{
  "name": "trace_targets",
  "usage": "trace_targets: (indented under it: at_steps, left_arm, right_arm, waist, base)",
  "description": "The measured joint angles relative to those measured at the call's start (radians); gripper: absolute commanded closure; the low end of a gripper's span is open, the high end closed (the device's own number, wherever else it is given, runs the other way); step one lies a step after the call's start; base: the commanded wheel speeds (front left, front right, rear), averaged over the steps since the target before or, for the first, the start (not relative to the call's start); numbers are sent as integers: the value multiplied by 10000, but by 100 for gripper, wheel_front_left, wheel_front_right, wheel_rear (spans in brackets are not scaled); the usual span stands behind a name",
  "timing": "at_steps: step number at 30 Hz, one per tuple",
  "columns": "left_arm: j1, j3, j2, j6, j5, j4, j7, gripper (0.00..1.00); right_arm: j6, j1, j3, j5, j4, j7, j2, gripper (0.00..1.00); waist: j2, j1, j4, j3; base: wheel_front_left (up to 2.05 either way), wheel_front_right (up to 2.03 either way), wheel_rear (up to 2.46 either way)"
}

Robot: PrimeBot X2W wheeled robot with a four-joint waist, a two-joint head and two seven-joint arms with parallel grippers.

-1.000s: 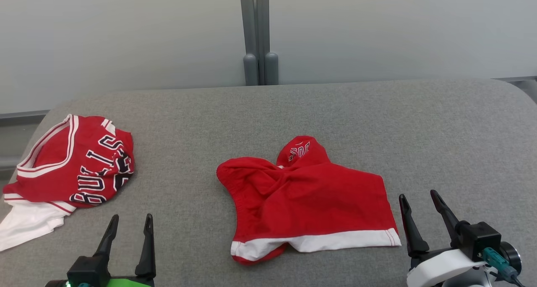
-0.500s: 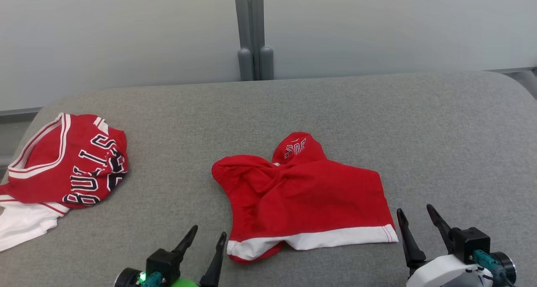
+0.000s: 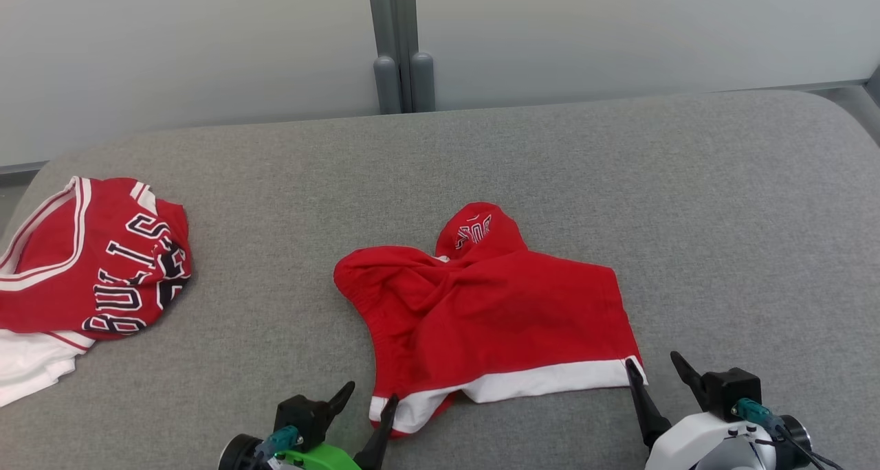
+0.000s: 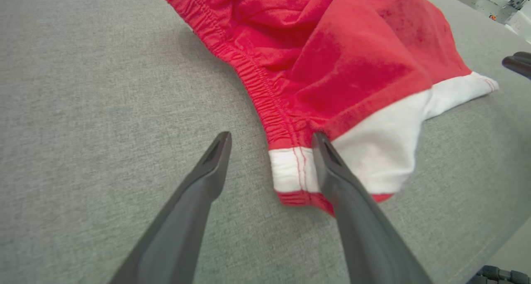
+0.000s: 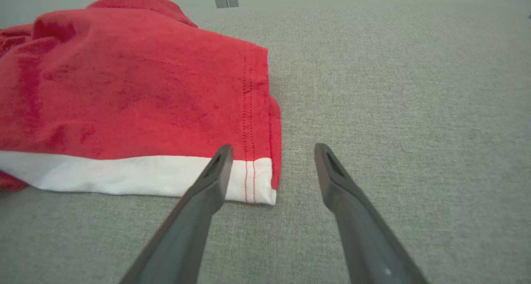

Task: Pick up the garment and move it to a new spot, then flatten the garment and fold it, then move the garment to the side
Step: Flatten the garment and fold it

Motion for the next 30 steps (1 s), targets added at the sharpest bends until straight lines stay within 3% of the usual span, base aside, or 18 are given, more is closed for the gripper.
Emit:
trace_targets:
  at_steps: [10, 11, 12, 15, 16, 17, 18, 19, 20, 21, 30]
  left_arm:
    - [-210, -1329, -94, 0, -830, 545, 0, 0]
    - [-212, -1415, -81, 0, -932, 466, 0, 5]
    - [-220, -1524, -73, 0, -1035, 403, 0, 17]
    - [-229, -1689, -59, 0, -1116, 357, 0, 36]
    - [-240, -1693, -42, 0, -1135, 362, 0, 62]
    - [-244, -1670, -27, 0, -1135, 357, 0, 81]
    - [-249, -1639, -12, 0, -1133, 341, 0, 100]
    - [-249, -1616, -12, 0, -1133, 290, 0, 100]
    - [-249, -1593, -13, 0, -1129, 238, 0, 100]
    - [-248, -1553, -15, 0, -1126, 182, 0, 100]
    - [60, -825, 50, 0, -1018, -581, -2, 100]
  right_arm:
    - [0, -309, 188, 100, 865, 0, 161, 0]
    - [0, -311, 205, 102, 886, 0, 167, 0]
    - [0, -311, 219, 107, 899, 0, 178, 0]
    - [0, -364, 270, 174, 986, 0, 199, 0]
    - [0, -408, 290, 201, 1060, 0, 203, 0]
    - [0, -437, 299, 245, 1122, 0, 215, 0]
    - [0, -456, 301, 299, 1202, 0, 232, 9]
    - [0, -463, 307, 391, 1304, 0, 247, 60]
    - [0, -482, 334, 441, 1392, 0, 253, 95]
    - [0, -523, 376, 487, 1503, 0, 261, 100]
    - [0, -656, 366, 825, 1300, 2, 222, 100]
  waist:
    - [0, 0, -23, 70]
    - [0, 0, -26, 72]
    - [0, 0, -26, 77]
    - [0, 0, -20, 110]
    - [0, 0, -18, 112]
    - [0, 0, -16, 113]
    - [0, 0, -15, 112]
    - [0, 0, -15, 115]
    - [0, 0, -15, 117]
    - [0, 0, -15, 113]
    - [0, 0, 28, 12]
  base:
    - [0, 0, 0]
    - [0, 0, 0]
    - [0, 0, 0]
    - [0, 0, 0]
    - [0, 0, 0]
    - [0, 0, 0]
    - [0, 0, 0]
    - [0, 0, 0]
    - [0, 0, 0]
    - [0, 0, 0]
    - [0, 0, 0]
